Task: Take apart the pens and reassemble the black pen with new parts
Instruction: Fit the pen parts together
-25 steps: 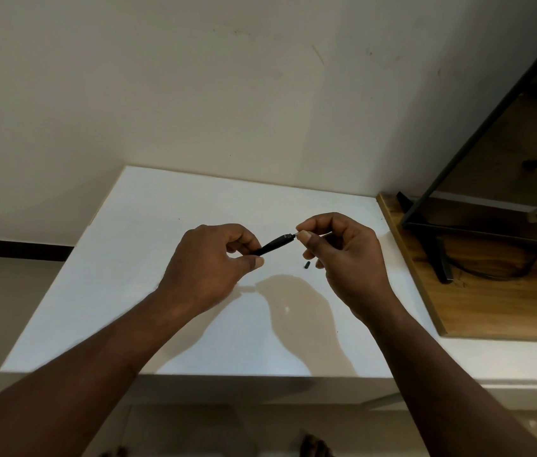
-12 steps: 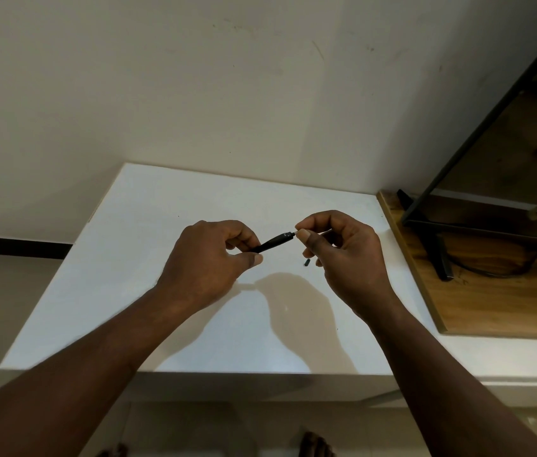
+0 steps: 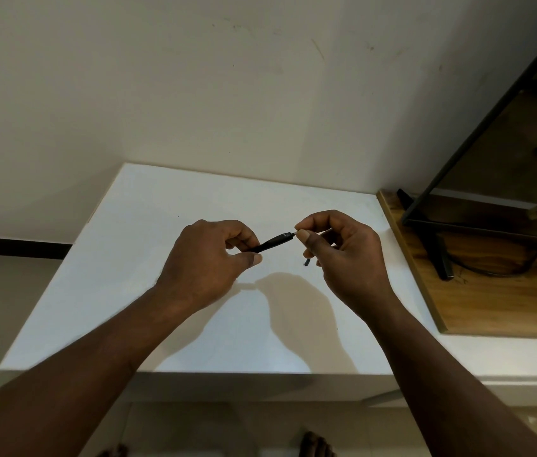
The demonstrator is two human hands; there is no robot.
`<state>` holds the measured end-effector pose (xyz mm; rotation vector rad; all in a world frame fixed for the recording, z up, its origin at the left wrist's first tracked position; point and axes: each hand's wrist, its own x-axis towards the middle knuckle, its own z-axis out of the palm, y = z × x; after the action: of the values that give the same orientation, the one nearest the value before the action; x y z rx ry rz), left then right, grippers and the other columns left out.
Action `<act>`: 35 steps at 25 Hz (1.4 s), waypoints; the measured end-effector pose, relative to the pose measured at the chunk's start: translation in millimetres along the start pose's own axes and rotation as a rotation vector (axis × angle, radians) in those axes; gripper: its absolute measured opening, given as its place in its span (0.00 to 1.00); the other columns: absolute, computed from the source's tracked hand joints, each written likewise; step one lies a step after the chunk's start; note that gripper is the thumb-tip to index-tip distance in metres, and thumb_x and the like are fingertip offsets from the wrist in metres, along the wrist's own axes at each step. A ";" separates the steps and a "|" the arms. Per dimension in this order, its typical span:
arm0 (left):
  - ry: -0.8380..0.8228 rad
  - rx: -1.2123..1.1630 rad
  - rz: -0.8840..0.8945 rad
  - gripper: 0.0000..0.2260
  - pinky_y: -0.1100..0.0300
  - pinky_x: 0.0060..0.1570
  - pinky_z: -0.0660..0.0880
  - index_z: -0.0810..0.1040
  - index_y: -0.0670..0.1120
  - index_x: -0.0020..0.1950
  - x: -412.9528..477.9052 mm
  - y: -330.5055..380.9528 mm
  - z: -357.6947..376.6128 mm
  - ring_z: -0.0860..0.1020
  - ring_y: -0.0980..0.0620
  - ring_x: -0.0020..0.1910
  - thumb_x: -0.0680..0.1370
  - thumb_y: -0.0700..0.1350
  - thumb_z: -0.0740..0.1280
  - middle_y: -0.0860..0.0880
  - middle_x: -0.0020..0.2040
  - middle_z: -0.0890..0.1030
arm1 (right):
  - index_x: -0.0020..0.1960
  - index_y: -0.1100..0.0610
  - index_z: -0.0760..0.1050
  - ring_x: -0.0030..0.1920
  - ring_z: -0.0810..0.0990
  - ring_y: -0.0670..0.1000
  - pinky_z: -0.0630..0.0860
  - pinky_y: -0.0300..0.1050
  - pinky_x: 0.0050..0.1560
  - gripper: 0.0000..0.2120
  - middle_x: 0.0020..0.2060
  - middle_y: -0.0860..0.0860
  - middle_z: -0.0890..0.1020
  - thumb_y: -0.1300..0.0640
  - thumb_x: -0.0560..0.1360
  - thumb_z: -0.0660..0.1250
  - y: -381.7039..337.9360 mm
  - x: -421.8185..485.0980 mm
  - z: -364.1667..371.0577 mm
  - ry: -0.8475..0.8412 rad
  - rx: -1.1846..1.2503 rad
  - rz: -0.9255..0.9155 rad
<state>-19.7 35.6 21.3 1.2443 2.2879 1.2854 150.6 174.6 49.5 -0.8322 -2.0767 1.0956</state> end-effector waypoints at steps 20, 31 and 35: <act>0.005 0.002 -0.009 0.04 0.56 0.51 0.78 0.86 0.57 0.44 -1.0 3.8 -2.5 0.79 0.65 0.48 0.72 0.51 0.79 0.65 0.39 0.83 | 0.47 0.47 0.84 0.38 0.86 0.46 0.79 0.40 0.41 0.07 0.40 0.39 0.86 0.58 0.79 0.74 -0.8 -0.5 1.7 0.016 -0.046 -0.032; 0.012 0.158 0.092 0.03 0.57 0.44 0.72 0.85 0.57 0.46 -5.4 9.7 -3.3 0.77 0.54 0.50 0.74 0.50 0.76 0.65 0.39 0.81 | 0.46 0.48 0.83 0.36 0.85 0.44 0.73 0.30 0.35 0.07 0.35 0.43 0.84 0.58 0.80 0.74 6.6 -0.7 4.1 -0.003 -0.162 0.006; 0.034 0.152 0.084 0.02 0.62 0.41 0.69 0.85 0.57 0.46 -6.2 10.5 -3.6 0.77 0.54 0.49 0.74 0.50 0.76 0.65 0.38 0.79 | 0.45 0.49 0.84 0.35 0.85 0.43 0.78 0.39 0.33 0.07 0.35 0.46 0.85 0.59 0.80 0.73 5.6 2.1 2.3 -0.066 -0.050 0.136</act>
<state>-12.1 31.4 30.6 1.3923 2.4204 1.1865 148.9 177.8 44.2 -0.9864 -2.1358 1.1607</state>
